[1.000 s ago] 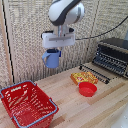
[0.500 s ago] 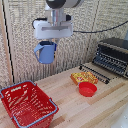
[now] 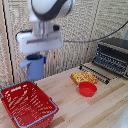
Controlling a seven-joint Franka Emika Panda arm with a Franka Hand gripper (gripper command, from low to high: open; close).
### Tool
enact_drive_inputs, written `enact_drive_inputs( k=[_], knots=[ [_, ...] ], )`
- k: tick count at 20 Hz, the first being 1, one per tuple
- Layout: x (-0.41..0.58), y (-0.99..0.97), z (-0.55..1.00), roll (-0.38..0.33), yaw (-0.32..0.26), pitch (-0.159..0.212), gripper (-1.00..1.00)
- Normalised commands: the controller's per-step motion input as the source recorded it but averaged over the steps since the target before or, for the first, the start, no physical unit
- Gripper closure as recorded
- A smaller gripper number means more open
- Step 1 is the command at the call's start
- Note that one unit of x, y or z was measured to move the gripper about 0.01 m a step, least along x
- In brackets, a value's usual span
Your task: Observe the blue drinking vessel close to you. Point your gripping mechanism towards the blue drinking vessel. Softly grip the blue drinking vessel using your gripping mechanism. Move your gripping mechanism and the blue drinking vessel above the receptacle. Let go of the blue drinking vessel into the receptacle.
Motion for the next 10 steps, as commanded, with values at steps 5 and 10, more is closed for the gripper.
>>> enact_drive_inputs(
  k=[5, 10],
  knots=[
    [-0.201, 0.71, -0.85, -0.208, 0.007, 0.031, 1.0],
    [0.009, 0.19, -0.8, -0.203, 0.036, -0.04, 1.0]
  ],
)
